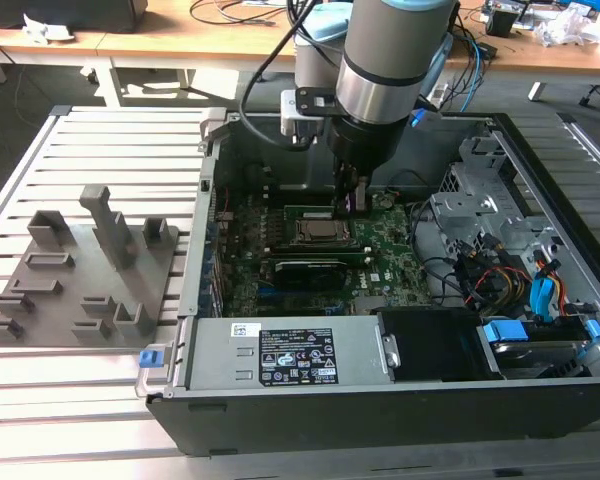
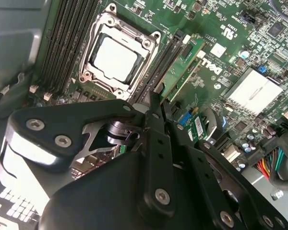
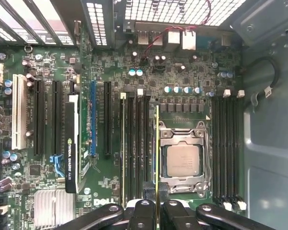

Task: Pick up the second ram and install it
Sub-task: 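Insert the second ram into the second slot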

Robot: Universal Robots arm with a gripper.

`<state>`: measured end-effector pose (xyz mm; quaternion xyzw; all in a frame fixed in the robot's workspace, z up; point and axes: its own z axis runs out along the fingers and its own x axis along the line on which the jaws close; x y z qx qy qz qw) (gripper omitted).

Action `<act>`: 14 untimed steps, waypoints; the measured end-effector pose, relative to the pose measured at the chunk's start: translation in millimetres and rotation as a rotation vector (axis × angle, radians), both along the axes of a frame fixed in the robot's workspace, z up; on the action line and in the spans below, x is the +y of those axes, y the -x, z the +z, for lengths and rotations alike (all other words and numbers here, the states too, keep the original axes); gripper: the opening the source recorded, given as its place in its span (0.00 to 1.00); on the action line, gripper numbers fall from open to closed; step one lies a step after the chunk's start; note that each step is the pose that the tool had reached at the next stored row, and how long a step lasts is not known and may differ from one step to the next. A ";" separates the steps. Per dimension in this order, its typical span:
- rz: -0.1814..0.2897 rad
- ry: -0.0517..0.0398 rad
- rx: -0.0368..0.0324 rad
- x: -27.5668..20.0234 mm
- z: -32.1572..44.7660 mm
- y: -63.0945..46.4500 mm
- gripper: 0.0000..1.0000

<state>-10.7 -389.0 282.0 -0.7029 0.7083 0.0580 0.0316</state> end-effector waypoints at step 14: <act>0.000 -0.0001 -0.0001 0.6 -16.7 5.2 0.14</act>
